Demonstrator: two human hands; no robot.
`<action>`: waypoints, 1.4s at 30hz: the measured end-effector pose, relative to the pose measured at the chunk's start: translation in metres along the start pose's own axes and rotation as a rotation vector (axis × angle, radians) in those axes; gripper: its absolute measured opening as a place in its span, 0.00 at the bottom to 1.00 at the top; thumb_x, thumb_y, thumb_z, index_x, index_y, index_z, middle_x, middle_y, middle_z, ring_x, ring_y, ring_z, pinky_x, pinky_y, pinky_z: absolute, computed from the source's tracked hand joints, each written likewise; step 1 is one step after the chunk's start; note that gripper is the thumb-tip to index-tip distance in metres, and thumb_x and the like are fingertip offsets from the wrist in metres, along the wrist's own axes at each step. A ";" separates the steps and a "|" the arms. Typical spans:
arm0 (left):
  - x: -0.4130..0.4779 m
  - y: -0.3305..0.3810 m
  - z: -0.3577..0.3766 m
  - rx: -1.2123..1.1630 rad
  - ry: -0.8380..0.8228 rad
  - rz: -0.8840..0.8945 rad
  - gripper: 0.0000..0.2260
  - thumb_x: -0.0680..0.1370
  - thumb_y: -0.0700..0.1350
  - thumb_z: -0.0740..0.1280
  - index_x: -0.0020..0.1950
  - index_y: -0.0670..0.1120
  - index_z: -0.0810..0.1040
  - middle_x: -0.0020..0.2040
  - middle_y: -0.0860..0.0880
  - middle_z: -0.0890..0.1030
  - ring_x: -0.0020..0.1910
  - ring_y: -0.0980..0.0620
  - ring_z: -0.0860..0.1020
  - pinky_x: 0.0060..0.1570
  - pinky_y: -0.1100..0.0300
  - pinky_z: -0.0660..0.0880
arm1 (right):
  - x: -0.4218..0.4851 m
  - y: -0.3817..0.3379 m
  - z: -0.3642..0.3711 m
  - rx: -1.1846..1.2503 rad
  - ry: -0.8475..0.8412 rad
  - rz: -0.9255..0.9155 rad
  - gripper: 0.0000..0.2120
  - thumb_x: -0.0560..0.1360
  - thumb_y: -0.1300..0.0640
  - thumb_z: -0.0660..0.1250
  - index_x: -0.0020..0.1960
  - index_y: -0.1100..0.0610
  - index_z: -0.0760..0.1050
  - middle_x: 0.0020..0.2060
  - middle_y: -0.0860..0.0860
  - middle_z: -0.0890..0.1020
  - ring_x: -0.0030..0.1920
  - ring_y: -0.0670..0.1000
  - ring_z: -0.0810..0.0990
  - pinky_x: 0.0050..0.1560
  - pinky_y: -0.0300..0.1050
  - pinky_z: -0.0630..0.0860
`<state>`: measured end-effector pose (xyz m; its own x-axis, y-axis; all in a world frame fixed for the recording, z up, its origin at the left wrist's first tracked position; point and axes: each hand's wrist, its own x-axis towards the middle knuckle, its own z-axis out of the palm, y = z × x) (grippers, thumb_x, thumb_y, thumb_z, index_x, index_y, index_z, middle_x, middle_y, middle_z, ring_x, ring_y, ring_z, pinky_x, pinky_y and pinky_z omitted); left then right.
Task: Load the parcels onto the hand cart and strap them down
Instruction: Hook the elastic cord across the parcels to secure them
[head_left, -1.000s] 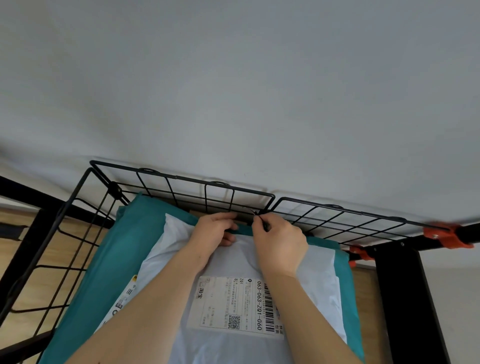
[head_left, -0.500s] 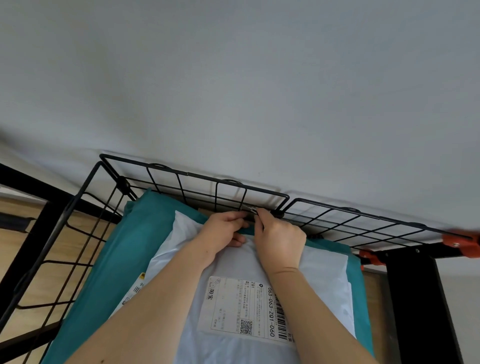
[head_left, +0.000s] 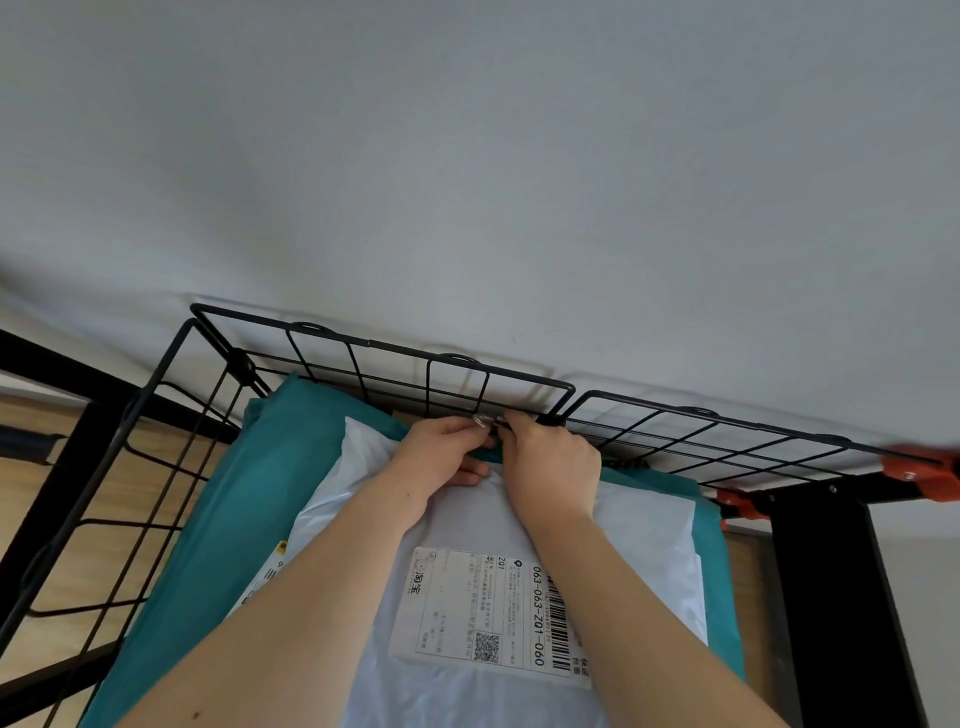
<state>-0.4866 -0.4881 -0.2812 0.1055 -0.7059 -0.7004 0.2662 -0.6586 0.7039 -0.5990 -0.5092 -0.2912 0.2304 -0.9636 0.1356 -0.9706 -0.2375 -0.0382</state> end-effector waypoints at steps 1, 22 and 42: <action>0.000 0.000 0.000 -0.002 0.010 -0.007 0.04 0.79 0.39 0.64 0.50 0.43 0.78 0.41 0.49 0.80 0.22 0.61 0.75 0.25 0.69 0.75 | -0.001 0.000 0.001 0.021 0.001 0.003 0.15 0.53 0.56 0.83 0.26 0.51 0.75 0.15 0.51 0.71 0.14 0.54 0.70 0.27 0.33 0.53; -0.007 0.007 -0.004 -0.395 0.124 -0.092 0.08 0.79 0.41 0.62 0.42 0.46 0.77 0.21 0.54 0.69 0.18 0.59 0.67 0.23 0.67 0.74 | -0.011 -0.003 0.005 0.100 0.076 0.084 0.17 0.50 0.63 0.82 0.24 0.53 0.74 0.13 0.50 0.68 0.13 0.53 0.66 0.29 0.29 0.44; 0.000 0.002 0.000 -0.301 0.155 -0.033 0.10 0.82 0.40 0.57 0.46 0.47 0.76 0.30 0.49 0.67 0.27 0.56 0.76 0.29 0.64 0.78 | -0.009 0.000 -0.003 0.117 0.361 -0.049 0.14 0.70 0.58 0.62 0.26 0.55 0.70 0.16 0.48 0.66 0.17 0.50 0.64 0.27 0.34 0.51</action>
<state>-0.4865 -0.4891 -0.2796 0.2303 -0.6227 -0.7478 0.5404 -0.5572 0.6304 -0.6015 -0.5002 -0.2892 0.2170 -0.8505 0.4792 -0.9399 -0.3146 -0.1327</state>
